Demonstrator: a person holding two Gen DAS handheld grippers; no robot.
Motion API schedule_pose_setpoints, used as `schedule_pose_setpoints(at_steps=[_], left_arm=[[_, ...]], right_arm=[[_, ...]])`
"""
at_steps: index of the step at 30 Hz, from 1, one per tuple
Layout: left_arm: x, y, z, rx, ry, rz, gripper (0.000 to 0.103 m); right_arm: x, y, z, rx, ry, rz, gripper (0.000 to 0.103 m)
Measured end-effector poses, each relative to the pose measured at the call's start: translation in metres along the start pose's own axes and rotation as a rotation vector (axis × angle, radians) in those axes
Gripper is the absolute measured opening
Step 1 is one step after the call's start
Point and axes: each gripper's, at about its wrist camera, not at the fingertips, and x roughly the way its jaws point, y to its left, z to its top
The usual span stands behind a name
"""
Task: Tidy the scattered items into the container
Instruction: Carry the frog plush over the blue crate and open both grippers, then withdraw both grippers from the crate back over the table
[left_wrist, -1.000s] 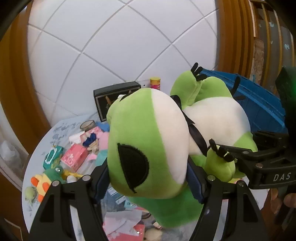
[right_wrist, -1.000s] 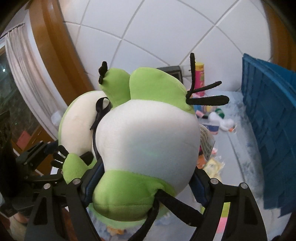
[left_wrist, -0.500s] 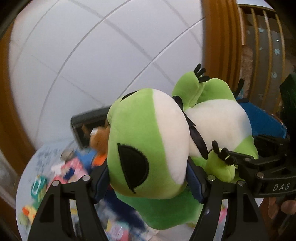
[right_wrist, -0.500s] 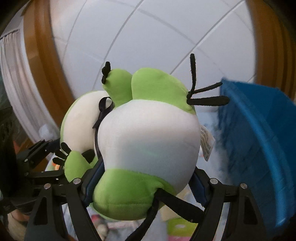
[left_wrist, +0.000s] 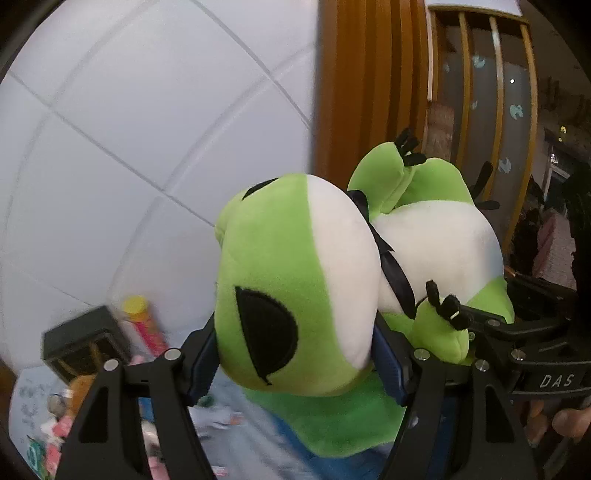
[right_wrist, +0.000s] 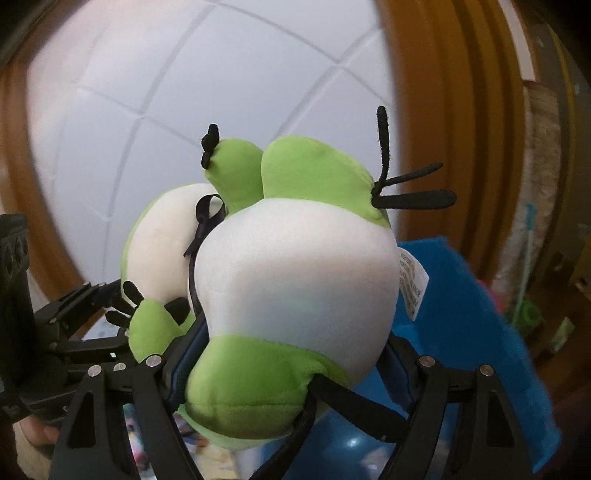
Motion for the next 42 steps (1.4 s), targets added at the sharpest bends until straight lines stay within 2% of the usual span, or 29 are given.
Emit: schedule_pose_setpoints(at_steps=[3,7,10,14,17,19,21,26,31,36,42], left_arm=[[0.053,-0.023,0.005,-0.029,0.147,-0.022,0.071],[0.122,-0.039,-0.023,-0.063,0.347,-0.051,0.071],[0.153,-0.043,-0.043,-0.072,0.428,-0.057,0.072],[0.182,-0.047,-0.054,-0.088,0.493,-0.045,0.08],[0.187,-0.047,-0.056,-0.082,0.514,-0.014,0.08],[0.188,-0.049,-0.057,-0.074,0.524,0.006,0.089],[0.182,-0.054,-0.057,-0.061,0.518,0.016,0.097],[0.173,-0.044,-0.057,-0.045,0.496,0.036,0.097],[0.148,-0.027,-0.06,-0.032,0.45,0.078,0.097],[0.116,-0.001,-0.071,-0.015,0.415,0.12,0.097],[0.052,0.05,-0.103,-0.037,0.355,0.169,0.097]], right_arm=[[0.025,-0.052,0.007,0.033,0.109,-0.026,0.081],[0.07,-0.101,-0.016,0.076,0.282,-0.028,0.081],[0.105,-0.128,-0.041,0.117,0.381,-0.015,0.081],[0.128,-0.154,-0.063,0.176,0.435,0.007,0.087],[0.132,-0.164,-0.062,0.193,0.442,0.004,0.094],[0.13,-0.168,-0.057,0.191,0.44,-0.001,0.102],[0.142,-0.176,-0.049,0.185,0.432,-0.011,0.103],[0.144,-0.167,-0.051,0.161,0.41,-0.024,0.103],[0.141,-0.149,-0.049,0.133,0.4,-0.045,0.103],[0.136,-0.114,-0.054,0.082,0.395,-0.077,0.103],[0.123,-0.037,-0.066,-0.009,0.359,-0.116,0.103]])
